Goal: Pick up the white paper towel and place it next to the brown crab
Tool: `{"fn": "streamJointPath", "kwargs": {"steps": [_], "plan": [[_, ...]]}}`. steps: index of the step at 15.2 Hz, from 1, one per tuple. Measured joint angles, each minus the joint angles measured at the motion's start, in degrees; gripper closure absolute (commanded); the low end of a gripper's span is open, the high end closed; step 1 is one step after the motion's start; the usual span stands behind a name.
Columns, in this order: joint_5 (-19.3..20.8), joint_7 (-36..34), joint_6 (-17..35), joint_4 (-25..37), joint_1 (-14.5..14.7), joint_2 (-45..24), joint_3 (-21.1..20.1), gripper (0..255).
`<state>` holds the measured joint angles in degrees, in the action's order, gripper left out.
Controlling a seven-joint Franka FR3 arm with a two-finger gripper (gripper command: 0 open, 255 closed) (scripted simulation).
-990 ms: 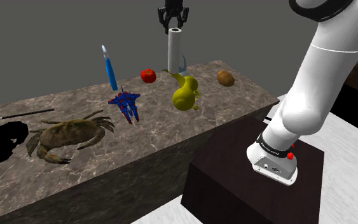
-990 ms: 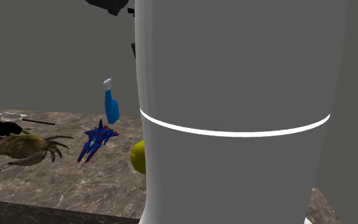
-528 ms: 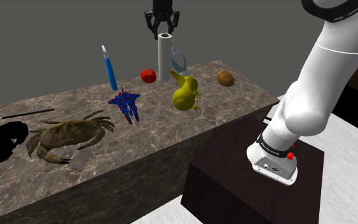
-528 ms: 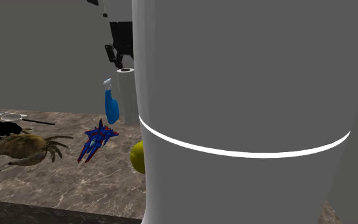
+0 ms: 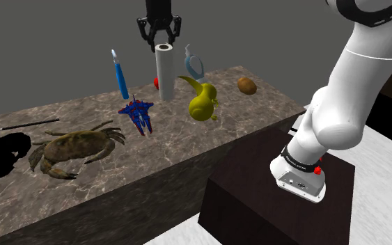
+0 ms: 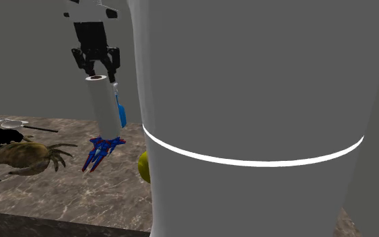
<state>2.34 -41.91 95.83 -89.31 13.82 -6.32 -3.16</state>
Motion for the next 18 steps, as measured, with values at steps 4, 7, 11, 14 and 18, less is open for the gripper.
{"fn": "streamJointPath", "kwargs": {"steps": [4, 7, 11, 14, 18], "plan": [[0.41, -5.04, -0.65, 2.29, 2.88, -1.84, -2.16, 255], [0.90, -8.90, -1.72, 5.35, 5.21, -4.01, -3.76, 255], [1.68, -13.85, -2.79, 9.28, 8.40, -7.11, -5.64, 255], [2.61, -17.44, -4.68, 14.95, 11.08, -11.12, -6.88, 255], [2.75, -18.87, -2.64, 12.98, 11.89, -11.26, -7.29, 255]]}}
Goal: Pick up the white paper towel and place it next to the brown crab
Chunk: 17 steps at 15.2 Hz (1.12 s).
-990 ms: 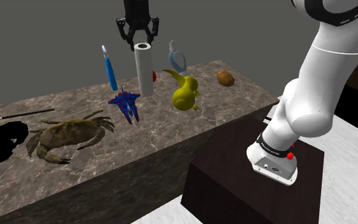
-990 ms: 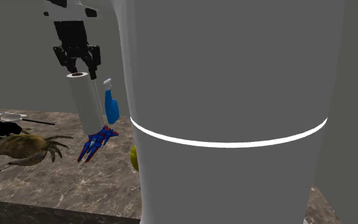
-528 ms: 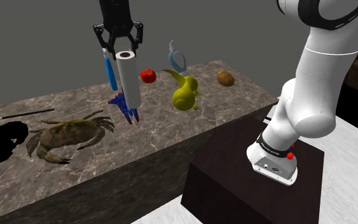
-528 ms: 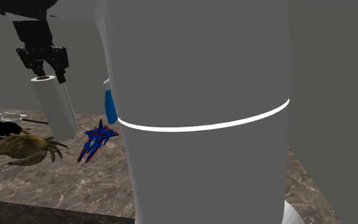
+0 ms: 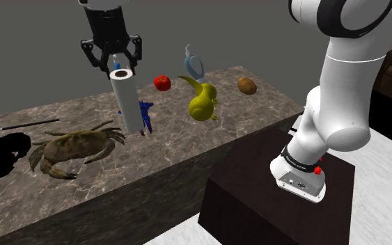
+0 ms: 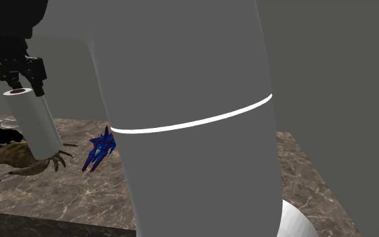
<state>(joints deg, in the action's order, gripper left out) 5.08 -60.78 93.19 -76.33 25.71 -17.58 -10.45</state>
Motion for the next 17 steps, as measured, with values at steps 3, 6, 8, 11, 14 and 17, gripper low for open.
{"fn": "streamJointPath", "kwargs": {"steps": [3, 6, 8, 11, 14, 17], "plan": [[-0.08, 0.00, 2.58, -3.06, -0.21, 0.47, 0.06, 255], [-0.07, -0.13, 4.69, -5.20, -0.26, 0.51, 0.07, 255], [-0.10, -0.22, 6.52, -7.39, -0.34, 0.86, 0.08, 255], [-0.07, -0.37, 8.90, -9.77, -0.38, 0.85, 0.10, 255], [0.00, -0.42, 11.13, -11.84, -0.47, 0.69, 0.15, 255], [0.06, -0.56, 13.33, -13.96, -0.50, 0.60, 0.17, 255]]}}
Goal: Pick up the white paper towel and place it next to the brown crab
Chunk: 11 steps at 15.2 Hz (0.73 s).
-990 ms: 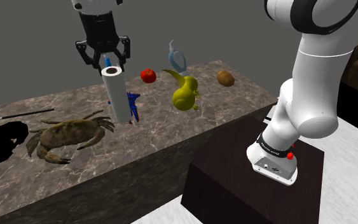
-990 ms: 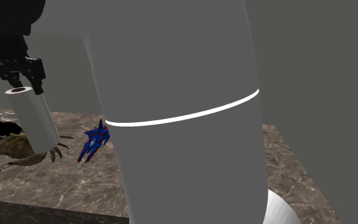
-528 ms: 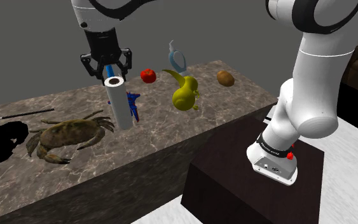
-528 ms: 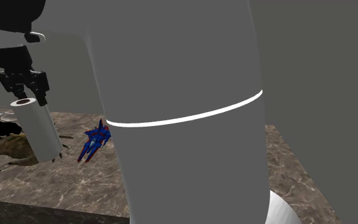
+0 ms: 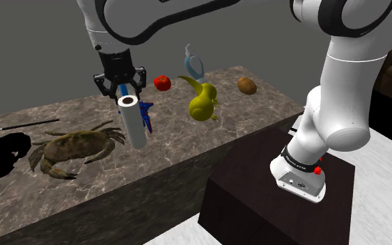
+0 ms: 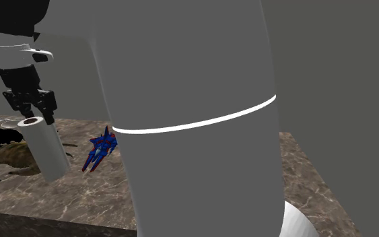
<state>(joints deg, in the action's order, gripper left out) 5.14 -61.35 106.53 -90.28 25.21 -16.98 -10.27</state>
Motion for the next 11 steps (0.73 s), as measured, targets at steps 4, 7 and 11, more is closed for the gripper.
{"fn": "streamJointPath", "kwargs": {"steps": [4, 7, 11], "plan": [[0.15, -0.22, 3.00, -2.60, -0.02, -0.42, 0.05, 255], [0.30, -0.33, 4.88, -3.88, -0.04, -1.02, 0.12, 255], [0.35, -0.37, 5.77, -4.64, -0.06, -1.14, 0.14, 255]]}}
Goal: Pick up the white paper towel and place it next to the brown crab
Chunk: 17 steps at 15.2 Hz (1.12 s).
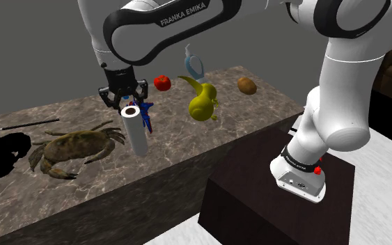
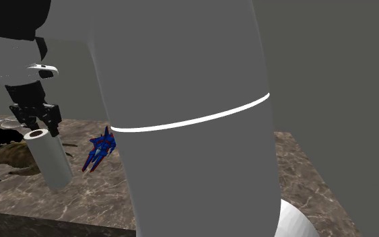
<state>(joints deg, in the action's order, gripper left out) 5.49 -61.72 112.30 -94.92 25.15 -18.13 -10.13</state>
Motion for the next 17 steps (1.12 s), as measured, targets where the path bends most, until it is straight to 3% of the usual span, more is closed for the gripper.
{"fn": "streamJointPath", "kwargs": {"steps": [2, 3, 9, 14, 17], "plan": [[0.00, -0.01, 0.06, -0.05, 0.00, 0.00, 0.00, 255], [0.00, -0.01, 0.07, -0.06, 0.00, 0.00, 0.00, 0], [0.00, -0.01, 0.08, -0.07, 0.00, 0.01, 0.00, 0], [-0.35, 0.24, -5.80, 4.66, 0.15, 1.28, -0.20, 0], [-0.37, 0.27, -6.60, 5.43, 0.17, 1.23, -0.21, 0]]}}
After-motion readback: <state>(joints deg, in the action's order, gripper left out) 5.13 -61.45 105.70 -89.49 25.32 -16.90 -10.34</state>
